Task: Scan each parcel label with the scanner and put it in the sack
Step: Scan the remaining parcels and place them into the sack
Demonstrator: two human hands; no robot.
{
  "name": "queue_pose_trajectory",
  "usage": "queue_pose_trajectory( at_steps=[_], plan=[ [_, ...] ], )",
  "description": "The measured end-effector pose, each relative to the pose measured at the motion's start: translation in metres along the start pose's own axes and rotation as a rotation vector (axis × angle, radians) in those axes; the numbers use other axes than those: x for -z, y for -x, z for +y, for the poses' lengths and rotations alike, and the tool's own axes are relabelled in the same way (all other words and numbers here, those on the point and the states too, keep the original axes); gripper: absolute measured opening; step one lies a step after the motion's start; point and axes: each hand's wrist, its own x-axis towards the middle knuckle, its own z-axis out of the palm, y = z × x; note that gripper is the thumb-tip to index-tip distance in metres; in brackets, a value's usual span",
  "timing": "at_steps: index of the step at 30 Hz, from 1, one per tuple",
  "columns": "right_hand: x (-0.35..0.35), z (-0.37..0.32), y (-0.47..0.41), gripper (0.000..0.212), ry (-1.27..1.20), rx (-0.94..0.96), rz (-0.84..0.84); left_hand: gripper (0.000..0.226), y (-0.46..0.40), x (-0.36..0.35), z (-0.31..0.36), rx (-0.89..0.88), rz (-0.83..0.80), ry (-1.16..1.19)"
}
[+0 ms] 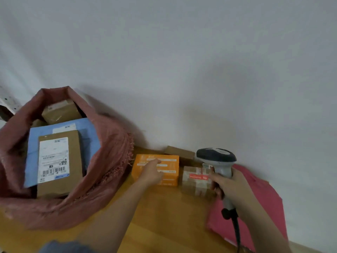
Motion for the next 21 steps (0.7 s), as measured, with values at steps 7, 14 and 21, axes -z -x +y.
queue_pose_trajectory(
  at_steps=[7, 14, 21],
  plan=[
    [-0.021, 0.010, -0.022, 0.013, 0.064, -0.064, 0.057, 0.091, -0.046, -0.005, -0.032, -0.005, -0.141, -0.391],
    [-0.038, 0.019, -0.032, 0.010, 0.075, -0.143, 0.103, 0.092, -0.043, -0.024, -0.055, -0.054, -0.069, -0.636],
    [-0.054, 0.019, -0.030, 0.015, 0.112, -0.174, 0.077, 0.135, -0.080, -0.008, -0.062, -0.097, -0.119, -0.613]
  ],
)
